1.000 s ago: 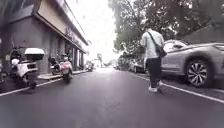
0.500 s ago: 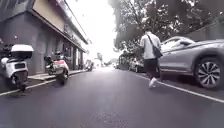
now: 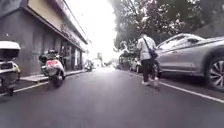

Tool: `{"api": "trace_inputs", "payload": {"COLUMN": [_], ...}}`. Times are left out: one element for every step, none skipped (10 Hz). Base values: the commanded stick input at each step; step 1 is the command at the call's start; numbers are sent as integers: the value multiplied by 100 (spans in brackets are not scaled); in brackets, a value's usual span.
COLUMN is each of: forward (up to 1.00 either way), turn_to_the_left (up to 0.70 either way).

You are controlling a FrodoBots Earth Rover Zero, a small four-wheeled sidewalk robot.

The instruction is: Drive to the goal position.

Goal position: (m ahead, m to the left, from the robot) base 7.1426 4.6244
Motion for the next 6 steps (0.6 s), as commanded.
{"api": "trace_inputs", "payload": {"forward": [69, 68, 67, 45, 44, 43], "turn_to_the_left": [0, 0, 0, 0, 0, 0]}}
